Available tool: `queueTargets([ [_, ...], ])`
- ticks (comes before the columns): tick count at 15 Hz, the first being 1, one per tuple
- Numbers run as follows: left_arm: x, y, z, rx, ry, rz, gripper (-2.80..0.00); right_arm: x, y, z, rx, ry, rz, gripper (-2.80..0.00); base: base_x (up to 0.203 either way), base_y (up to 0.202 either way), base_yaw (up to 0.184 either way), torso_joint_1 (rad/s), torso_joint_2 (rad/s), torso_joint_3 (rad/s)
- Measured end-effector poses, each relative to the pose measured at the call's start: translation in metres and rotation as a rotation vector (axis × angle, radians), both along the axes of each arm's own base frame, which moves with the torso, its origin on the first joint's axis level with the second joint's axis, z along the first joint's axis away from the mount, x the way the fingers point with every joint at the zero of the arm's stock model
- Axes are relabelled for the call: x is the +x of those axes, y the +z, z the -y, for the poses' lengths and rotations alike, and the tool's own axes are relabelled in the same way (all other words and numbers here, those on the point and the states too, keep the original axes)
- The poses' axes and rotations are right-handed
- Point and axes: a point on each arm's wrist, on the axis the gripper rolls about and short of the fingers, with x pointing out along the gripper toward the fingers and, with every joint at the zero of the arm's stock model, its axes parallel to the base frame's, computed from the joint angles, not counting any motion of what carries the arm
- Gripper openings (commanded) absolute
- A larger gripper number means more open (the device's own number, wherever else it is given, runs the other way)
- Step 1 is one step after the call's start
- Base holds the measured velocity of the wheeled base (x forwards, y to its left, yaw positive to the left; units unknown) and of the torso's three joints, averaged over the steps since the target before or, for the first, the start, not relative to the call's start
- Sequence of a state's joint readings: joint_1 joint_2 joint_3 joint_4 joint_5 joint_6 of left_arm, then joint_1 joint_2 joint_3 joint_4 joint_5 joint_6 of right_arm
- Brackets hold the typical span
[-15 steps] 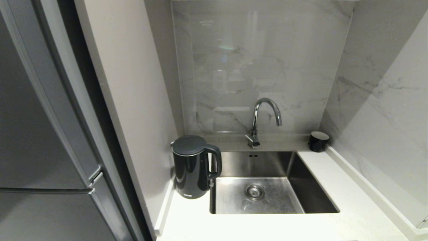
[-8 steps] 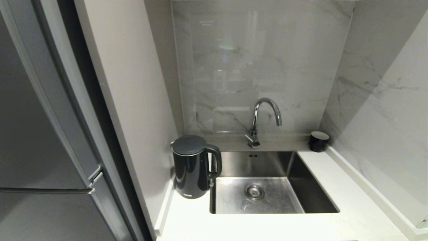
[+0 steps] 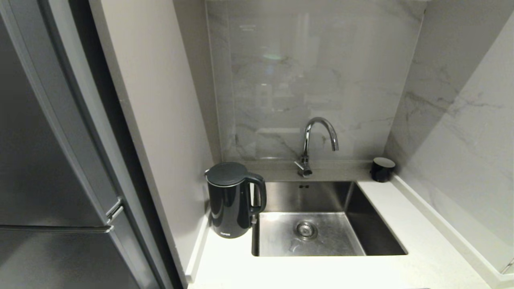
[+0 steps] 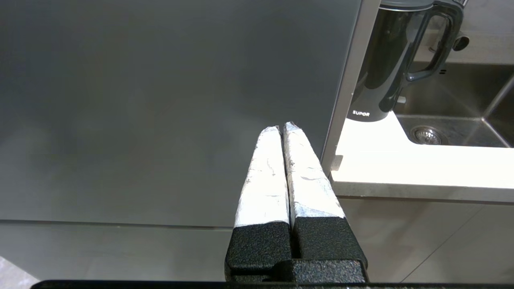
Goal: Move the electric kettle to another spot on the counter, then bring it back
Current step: Grab the kettle
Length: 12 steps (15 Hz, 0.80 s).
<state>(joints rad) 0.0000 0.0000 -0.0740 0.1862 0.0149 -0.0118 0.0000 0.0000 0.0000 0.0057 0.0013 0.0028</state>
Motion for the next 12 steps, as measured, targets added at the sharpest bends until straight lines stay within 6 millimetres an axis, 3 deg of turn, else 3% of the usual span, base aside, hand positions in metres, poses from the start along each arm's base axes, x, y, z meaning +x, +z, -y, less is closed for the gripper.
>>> queueTargets([
  [4, -0.0001, 0.0002, -0.0001, 0.001, -0.002, 0.000, -2.80, 0.0000, 0.0000, 0.0000, 0.000, 0.000, 0.000, -2.80, -0.001, 0.001, -0.022, 0.000, 0.00, 0.002],
  [12, -0.0001, 0.0002, 0.0000, 0.001, -0.002, 0.000, -2.80, 0.0000, 0.0000, 0.0000, 0.000, 0.000, 0.000, -2.80, 0.003, 0.008, -0.173, 0.001, 0.01, 0.005],
])
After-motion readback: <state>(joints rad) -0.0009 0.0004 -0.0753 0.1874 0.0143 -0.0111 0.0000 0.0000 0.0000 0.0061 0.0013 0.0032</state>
